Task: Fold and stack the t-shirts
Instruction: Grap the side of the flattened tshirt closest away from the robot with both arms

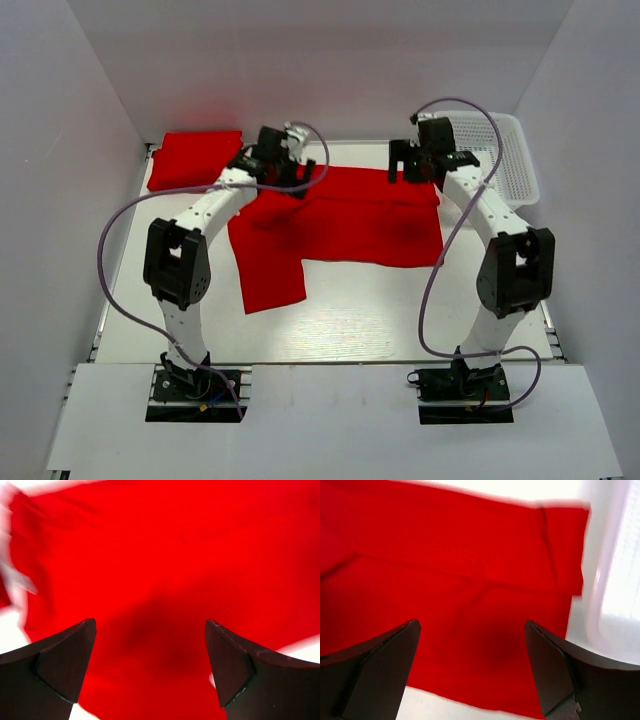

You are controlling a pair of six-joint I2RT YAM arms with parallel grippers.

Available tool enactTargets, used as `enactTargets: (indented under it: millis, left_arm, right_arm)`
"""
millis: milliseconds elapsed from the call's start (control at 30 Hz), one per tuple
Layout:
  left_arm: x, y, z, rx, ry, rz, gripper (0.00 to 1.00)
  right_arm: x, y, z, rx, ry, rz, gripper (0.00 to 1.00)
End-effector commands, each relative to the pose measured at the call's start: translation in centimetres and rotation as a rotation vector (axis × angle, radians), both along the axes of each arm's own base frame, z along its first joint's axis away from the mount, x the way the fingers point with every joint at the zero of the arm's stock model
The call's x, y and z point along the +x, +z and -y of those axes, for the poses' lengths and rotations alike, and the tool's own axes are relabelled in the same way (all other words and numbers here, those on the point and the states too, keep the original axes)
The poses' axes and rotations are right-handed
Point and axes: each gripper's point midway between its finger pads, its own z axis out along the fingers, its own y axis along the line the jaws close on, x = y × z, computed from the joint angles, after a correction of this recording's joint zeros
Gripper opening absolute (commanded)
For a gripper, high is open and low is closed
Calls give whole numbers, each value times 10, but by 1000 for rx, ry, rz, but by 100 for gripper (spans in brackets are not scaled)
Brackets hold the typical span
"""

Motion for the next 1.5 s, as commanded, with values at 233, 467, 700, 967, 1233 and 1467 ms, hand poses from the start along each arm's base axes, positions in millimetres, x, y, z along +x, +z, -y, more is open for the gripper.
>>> enactTargets:
  millis: [233, 467, 700, 967, 1233, 1467]
  left_arm:
    - [-123, -87, -20, 182, 152, -286, 100]
    - [-234, -57, -31, -131, 271, -370, 100]
    - [-301, -95, -59, -182, 505, -538, 100]
    - [-292, -107, -82, -227, 734, -454, 100]
    - [-298, -140, -102, -89, 835, -496, 86]
    - [-300, -158, -107, -54, 872, -528, 64]
  right_arm:
    - [-85, -36, 60, -49, -289, -128, 90]
    - [-140, -79, 81, -52, -380, -231, 90]
    - [-155, -91, 96, -59, -438, -252, 90]
    - [-152, -82, 106, -36, -469, -221, 90]
    - [-152, -83, 105, -10, -456, -233, 90]
    - [-154, -79, 109, -4, -466, -223, 90]
